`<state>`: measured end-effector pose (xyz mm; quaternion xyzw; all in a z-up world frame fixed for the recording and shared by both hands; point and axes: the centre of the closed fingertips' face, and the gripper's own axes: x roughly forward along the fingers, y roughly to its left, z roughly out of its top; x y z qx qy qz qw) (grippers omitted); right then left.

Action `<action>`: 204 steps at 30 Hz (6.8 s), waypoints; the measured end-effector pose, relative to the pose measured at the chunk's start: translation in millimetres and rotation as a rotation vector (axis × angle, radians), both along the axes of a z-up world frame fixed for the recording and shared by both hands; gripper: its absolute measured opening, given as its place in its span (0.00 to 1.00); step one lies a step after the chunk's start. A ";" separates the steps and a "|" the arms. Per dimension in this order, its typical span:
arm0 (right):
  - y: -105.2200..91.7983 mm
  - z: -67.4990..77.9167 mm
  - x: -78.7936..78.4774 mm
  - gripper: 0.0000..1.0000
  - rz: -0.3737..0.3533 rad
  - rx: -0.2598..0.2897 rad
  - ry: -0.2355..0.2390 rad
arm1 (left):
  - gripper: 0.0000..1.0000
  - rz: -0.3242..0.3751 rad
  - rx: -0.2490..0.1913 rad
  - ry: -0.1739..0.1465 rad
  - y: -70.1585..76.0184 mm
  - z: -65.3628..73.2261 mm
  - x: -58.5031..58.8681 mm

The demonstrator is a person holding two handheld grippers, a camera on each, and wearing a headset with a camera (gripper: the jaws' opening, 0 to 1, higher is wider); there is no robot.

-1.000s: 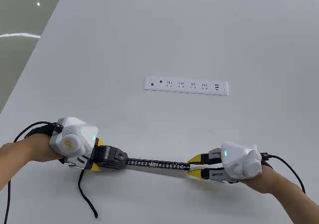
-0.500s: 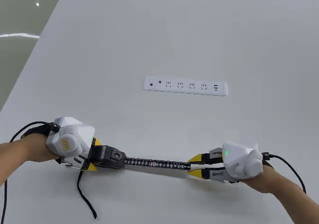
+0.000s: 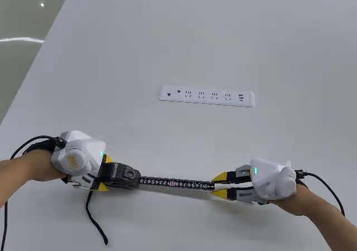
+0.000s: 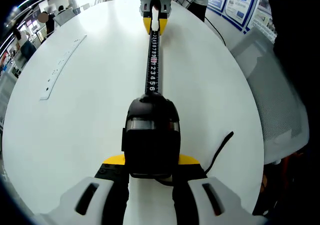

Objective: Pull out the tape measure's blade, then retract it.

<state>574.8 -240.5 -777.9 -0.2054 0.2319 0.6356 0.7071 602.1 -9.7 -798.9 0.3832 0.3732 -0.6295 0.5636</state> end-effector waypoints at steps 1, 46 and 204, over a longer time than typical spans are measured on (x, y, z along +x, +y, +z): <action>-0.6 -0.2 0.4 0.10 0.001 -0.003 -0.003 | 0.29 0.000 0.000 0.000 0.0 0.0 0.0; -17.0 5.3 -1.2 0.10 -0.004 -0.007 0.001 | 0.29 0.004 0.005 0.003 -1.8 4.6 -1.8; -63.0 -10.2 -13.4 0.32 -0.225 -0.141 0.094 | 0.50 0.160 0.029 0.031 10.4 -1.6 -16.0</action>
